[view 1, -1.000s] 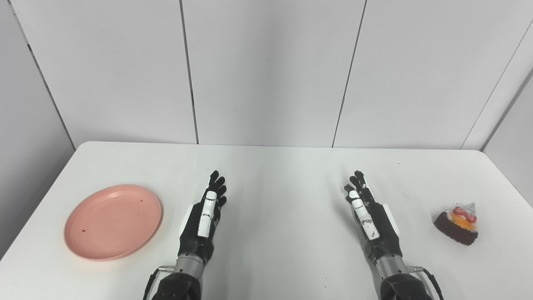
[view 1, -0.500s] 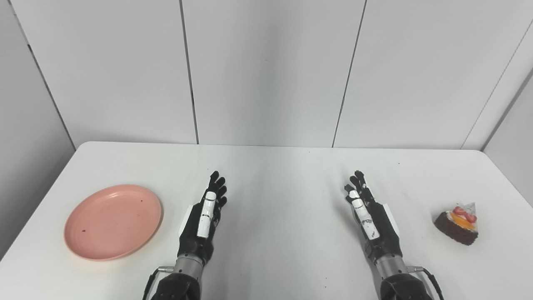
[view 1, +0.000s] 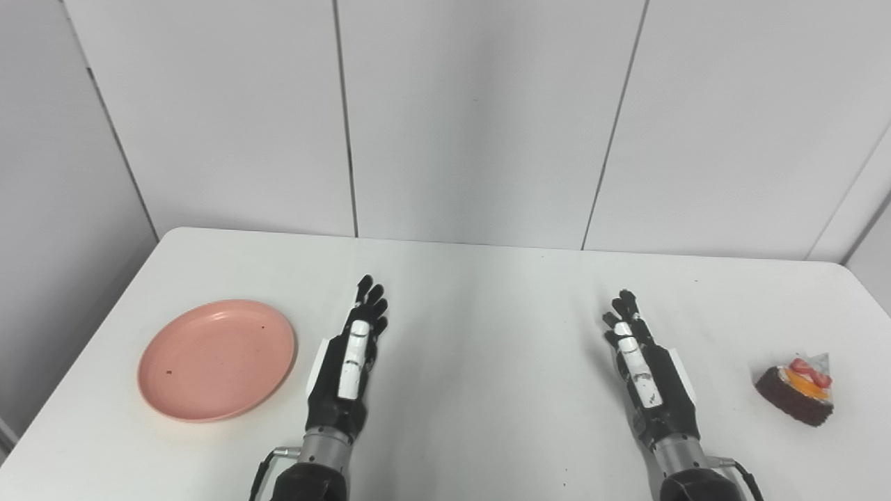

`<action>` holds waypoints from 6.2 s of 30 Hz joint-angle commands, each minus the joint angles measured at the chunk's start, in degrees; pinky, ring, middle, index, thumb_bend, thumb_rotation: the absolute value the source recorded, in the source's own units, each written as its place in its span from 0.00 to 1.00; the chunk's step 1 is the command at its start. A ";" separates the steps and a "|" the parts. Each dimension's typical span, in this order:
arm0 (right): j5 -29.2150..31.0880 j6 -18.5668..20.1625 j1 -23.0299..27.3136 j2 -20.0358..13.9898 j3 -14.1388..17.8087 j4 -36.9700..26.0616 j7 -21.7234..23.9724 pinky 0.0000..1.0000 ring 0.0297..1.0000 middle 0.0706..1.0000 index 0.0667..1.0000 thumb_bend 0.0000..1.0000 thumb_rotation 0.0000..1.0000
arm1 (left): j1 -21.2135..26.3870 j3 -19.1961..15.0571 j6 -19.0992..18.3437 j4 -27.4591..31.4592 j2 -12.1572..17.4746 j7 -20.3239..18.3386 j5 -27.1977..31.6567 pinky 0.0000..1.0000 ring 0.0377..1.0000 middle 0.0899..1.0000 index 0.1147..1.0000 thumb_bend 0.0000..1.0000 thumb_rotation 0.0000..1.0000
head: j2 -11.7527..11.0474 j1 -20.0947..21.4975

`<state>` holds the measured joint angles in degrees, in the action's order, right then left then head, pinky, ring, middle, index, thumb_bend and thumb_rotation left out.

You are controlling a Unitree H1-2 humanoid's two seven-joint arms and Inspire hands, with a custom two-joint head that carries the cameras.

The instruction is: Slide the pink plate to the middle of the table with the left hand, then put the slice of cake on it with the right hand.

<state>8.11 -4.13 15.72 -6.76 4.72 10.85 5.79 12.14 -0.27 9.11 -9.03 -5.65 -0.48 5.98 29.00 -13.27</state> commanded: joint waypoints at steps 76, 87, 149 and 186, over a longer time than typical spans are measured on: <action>0.87 3.10 -1.77 -0.04 0.52 -7.08 -0.35 1.00 0.99 1.00 1.00 0.43 0.87 | 6.08 -19.34 -11.69 -5.58 16.26 10.69 7.85 0.91 0.90 0.90 0.91 0.71 1.00 | -1.11 -7.04; 1.06 2.87 -1.48 0.12 0.67 -6.54 -0.35 1.00 0.99 1.00 1.00 0.43 0.86 | 6.14 -18.82 -14.60 -4.27 14.88 8.41 12.75 0.89 0.90 0.90 0.92 0.74 1.00 | -1.04 -6.77; -6.99 -2.54 0.40 2.95 -1.99 0.38 -4.02 0.96 0.94 0.97 0.99 0.58 0.80 | 13.78 -6.51 4.78 -24.97 -7.06 2.19 8.27 0.84 0.83 0.82 0.80 0.64 0.99 | -0.51 14.38; -12.86 -1.83 3.70 -3.58 -1.31 -2.24 -6.54 0.96 0.97 0.97 0.96 0.52 0.72 | 16.78 -1.05 8.63 -35.70 -4.57 -0.16 1.10 0.88 0.87 0.86 0.84 0.63 1.00 | -1.75 23.05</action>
<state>-4.88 -6.16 17.22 -8.77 2.57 10.75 -0.78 32.90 -1.34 16.64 -42.54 -10.98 -0.58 8.04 27.25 9.83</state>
